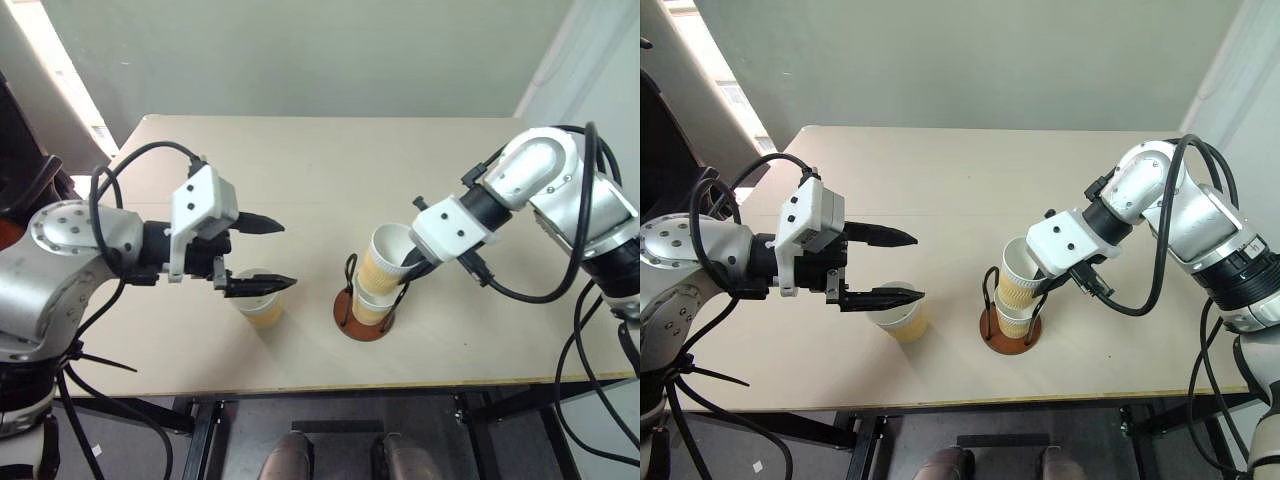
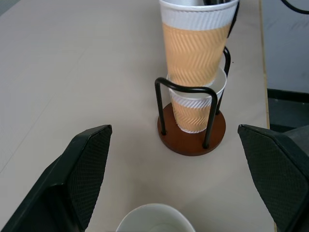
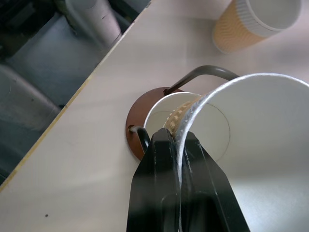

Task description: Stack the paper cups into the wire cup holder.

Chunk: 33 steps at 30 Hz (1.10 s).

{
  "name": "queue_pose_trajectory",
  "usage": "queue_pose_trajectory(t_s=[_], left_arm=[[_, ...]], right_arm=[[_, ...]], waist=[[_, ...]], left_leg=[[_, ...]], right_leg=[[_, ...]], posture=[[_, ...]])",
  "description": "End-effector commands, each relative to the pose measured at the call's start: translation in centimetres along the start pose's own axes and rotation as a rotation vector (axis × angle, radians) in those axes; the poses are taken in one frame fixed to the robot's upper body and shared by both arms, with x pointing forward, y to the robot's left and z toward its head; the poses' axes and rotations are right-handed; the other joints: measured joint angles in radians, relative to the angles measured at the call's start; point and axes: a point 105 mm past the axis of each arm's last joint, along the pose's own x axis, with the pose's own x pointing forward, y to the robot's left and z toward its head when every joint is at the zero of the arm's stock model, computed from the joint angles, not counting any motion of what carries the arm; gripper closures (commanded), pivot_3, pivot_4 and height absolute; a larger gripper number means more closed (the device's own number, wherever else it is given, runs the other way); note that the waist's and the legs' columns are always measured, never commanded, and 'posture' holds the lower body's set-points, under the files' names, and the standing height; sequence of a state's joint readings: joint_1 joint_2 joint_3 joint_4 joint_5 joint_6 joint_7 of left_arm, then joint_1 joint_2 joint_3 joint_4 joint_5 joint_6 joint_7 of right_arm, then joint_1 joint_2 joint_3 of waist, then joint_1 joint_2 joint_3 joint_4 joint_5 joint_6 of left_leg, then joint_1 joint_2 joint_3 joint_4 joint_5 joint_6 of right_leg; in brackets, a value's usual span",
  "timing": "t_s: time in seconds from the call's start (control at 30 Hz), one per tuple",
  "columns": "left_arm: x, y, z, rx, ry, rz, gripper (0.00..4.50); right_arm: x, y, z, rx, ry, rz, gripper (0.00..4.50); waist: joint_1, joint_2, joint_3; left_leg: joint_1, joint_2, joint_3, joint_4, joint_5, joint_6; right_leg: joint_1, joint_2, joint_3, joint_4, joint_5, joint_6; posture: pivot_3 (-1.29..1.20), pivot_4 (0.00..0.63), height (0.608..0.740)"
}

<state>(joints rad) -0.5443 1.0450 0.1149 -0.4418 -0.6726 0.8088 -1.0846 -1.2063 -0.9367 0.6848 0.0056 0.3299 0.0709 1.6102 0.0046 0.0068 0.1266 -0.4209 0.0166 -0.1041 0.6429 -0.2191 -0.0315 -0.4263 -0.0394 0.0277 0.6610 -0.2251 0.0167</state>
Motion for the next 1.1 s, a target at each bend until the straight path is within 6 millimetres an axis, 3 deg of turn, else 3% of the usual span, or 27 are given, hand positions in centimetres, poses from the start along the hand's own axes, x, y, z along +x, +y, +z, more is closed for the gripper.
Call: queue_pose_trajectory(t_s=[0.03, 0.07, 0.17, 0.5, 0.6, 0.77, 0.9, 1.03, 1.1], left_arm=[[-0.6, -0.2, 0.8, 0.045, -0.006, 0.022, 0.0], [-0.6, -0.2, 0.8, 0.044, -0.006, 0.024, 0.0], [-0.6, -0.2, 0.8, 0.045, -0.007, 0.027, 0.0], [-0.9, 0.5, -0.8, 0.079, 0.09, 0.016, 0.0], [-0.9, 0.9, -0.2, 0.104, 0.076, 0.006, 0.0], [-0.6, 1.3, -0.3, 0.115, 0.087, -0.018, 0.0], [-1.6, 1.0, -1.0, 0.13, 0.171, -0.056, 0.0], [-2.4, -0.3, -3.5, 0.164, 0.347, -0.171, 0.0], [-2.4, -0.8, -4.3, 0.187, 0.397, -0.221, 0.0]], right_arm=[[-1.1, -0.4, 1.1, -0.068, 0.011, -0.009, 4.47], [-1.1, -0.4, 1.2, -0.076, 0.014, -0.001, 4.47], [-1.1, -0.6, 1.4, -0.1, 0.028, 0.015, 3.55], [-2.4, -1.8, 1.9, -0.125, 0.037, -0.044, 0.09], [-2.8, -2.1, 2.2, -0.12, 0.017, -0.073, 0.04], [-3.5, -3.0, 4.3, -0.125, -0.131, -0.158, 0.04], [-4.7, -3.0, 2.1, 0.004, -0.086, -0.248, 0.04], [-5.3, -3.9, 2.0, 0.207, -0.281, -0.419, 0.04], [-4.9, -3.4, 1.8, 0.318, -0.365, -0.446, 0.04]], waist=[[0.0, 0.0, 0.0], [0.0, 0.0, 0.0], [0.0, 0.0, 0.0], [0.0, 0.0, 0.0], [0.0, 0.0, 0.0], [0.0, 0.0, 0.0], [0.0, -0.002, 0.0], [0.001, -0.004, 0.0], [0.0, -0.003, 0.0]], left_leg=[[0.0, 0.0, 0.0, -0.001, 0.0, 0.0], [0.0, 0.0, 0.0, -0.001, 0.0, 0.0], [0.0, 0.0, 0.0, -0.002, 0.0, 0.0], [0.0, 0.0, 0.0, -0.005, 0.0, 0.0], [0.0, 0.001, 0.0, -0.005, 0.0, 0.0], [0.0, 0.001, 0.0, -0.006, -0.001, -0.001], [-0.001, 0.001, 0.0, -0.008, -0.001, -0.002], [-0.001, 0.001, 0.0, -0.008, -0.001, -0.003], [-0.001, 0.002, 0.0, -0.008, -0.001, -0.003]], right_leg=[[0.0, 0.0, 0.0, 0.0, 0.0, 0.0], [0.0, 0.0, 0.0, 0.0, 0.0, 0.0], [0.0, 0.0, 0.0, 0.0, 0.0, -0.001], [-0.001, 0.0, 0.0, 0.0, -0.002, -0.003], [-0.002, 0.0, 0.0, 0.0, -0.002, -0.003], [-0.003, 0.0, 0.0, 0.0, -0.003, -0.004], [-0.004, 0.0, 0.0, 0.0, -0.003, -0.006], [-0.004, 0.0, 0.001, 0.0, -0.004, -0.007], [-0.005, 0.0, 0.001, 0.0, -0.004, -0.006]], posture=[[0.0, 0.15, 0.74], [0.0, 0.15, 0.74], [0.0, 0.15, 0.74], [0.0, 0.15, 0.74], [0.0, 0.15, 0.74], [0.0, 0.15, 0.74], [0.0, 0.15, 0.74], [0.0, 0.15, 0.74], [0.0, 0.15, 0.74]])
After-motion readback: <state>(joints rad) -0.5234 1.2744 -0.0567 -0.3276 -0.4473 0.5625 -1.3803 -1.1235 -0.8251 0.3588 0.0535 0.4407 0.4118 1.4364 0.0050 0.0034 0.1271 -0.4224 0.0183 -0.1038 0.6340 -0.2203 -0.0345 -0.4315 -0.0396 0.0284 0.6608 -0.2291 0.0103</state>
